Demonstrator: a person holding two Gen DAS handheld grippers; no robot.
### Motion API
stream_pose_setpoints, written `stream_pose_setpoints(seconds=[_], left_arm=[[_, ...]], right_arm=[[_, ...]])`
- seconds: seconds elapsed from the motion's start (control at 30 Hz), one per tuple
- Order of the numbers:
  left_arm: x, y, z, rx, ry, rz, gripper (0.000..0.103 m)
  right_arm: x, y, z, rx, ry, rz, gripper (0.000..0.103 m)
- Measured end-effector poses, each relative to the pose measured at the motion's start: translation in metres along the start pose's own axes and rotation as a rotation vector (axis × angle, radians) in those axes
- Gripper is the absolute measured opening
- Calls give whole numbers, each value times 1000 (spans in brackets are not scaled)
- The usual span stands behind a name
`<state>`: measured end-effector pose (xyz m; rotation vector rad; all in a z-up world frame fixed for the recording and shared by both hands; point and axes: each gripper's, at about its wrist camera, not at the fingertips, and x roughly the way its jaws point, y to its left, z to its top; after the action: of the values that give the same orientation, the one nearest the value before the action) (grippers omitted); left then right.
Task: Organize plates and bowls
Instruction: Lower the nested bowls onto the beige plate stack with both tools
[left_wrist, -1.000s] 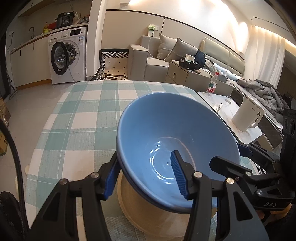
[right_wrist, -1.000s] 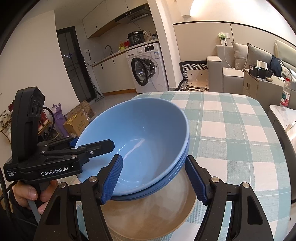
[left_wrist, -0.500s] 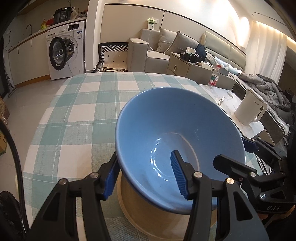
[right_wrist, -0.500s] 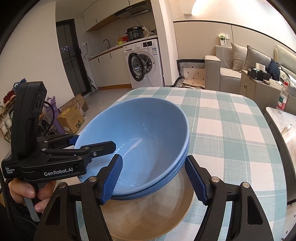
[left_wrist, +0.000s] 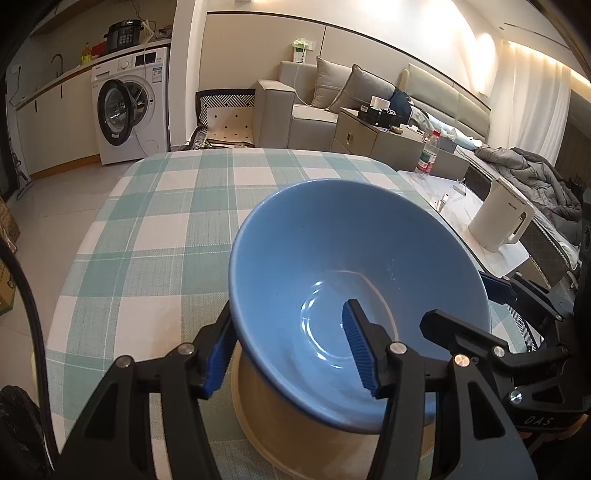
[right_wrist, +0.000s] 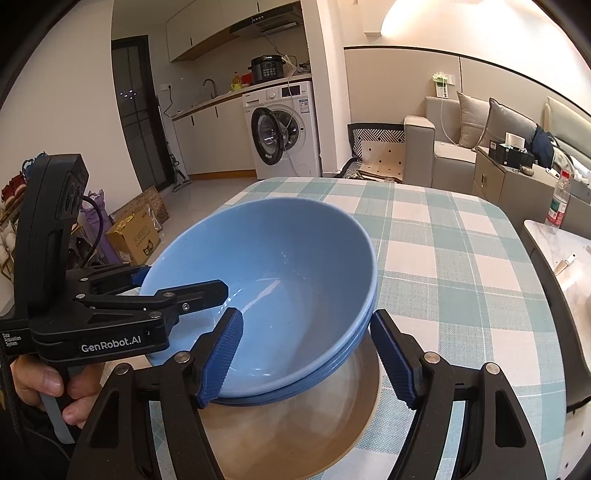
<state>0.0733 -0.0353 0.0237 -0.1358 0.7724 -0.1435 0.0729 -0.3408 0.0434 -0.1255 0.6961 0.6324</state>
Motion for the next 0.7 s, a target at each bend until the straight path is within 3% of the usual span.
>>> stream_pose_setpoints(seconds=[0.4, 0.5, 0.7], left_arm=[[5, 4, -1, -7, 15, -2, 61], [5, 7, -2, -10, 20, -6, 66], [0, 12, -4, 6, -22, 15, 78]], right_arm=[[-2, 5, -1, -30, -14, 10, 74], [-2, 2, -1, -24, -15, 12, 84], [-7, -2, 0, -19, -30, 15, 91]])
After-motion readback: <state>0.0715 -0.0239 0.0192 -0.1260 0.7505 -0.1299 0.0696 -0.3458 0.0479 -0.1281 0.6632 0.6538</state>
